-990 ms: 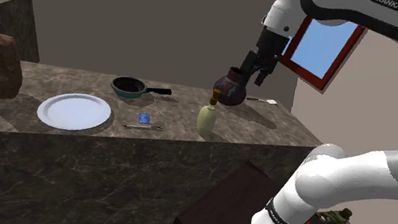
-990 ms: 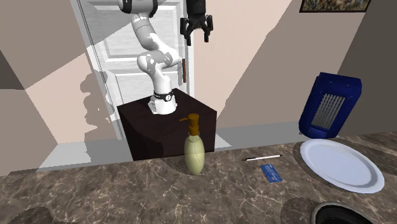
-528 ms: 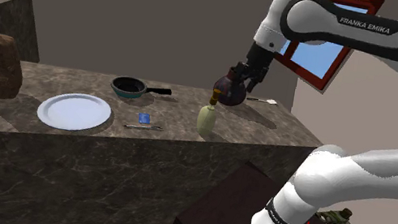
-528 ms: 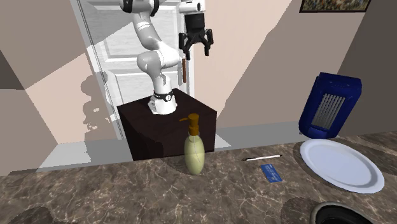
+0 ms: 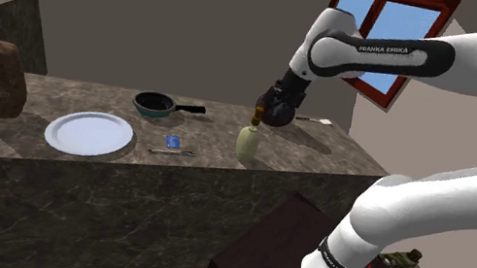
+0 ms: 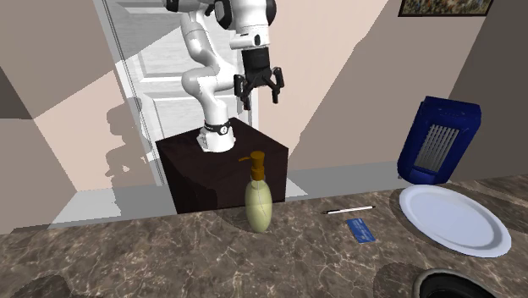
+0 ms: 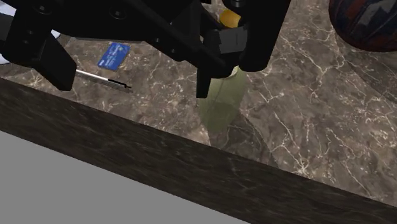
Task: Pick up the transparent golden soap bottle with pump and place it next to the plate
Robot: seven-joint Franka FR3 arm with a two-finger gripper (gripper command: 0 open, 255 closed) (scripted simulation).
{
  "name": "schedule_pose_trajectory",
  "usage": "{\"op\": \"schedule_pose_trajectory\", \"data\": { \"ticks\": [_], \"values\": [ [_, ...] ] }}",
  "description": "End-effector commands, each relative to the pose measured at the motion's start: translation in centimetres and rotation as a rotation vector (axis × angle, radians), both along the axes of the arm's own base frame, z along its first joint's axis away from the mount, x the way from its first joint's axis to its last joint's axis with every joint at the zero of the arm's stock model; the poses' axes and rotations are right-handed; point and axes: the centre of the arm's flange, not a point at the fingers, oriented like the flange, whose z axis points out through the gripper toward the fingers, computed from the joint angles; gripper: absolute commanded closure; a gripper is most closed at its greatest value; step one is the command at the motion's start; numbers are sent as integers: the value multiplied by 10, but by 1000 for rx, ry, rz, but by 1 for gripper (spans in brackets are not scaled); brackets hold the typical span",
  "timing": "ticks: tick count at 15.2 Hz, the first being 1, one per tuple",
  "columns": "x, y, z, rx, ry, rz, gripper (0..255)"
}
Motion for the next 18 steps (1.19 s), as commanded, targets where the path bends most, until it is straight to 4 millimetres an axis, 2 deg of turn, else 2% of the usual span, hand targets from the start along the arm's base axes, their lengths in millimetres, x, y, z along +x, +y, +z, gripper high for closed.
{"op": "schedule_pose_trajectory", "data": {
  "ticks": [1, 13, 18],
  "values": [
    [9, -13, -16, -3, -26, -27, 0],
    [76, -101, -112, -15, -159, -188, 0],
    [83, -102, -133, -15, -160, -189, 0]
  ]
}}
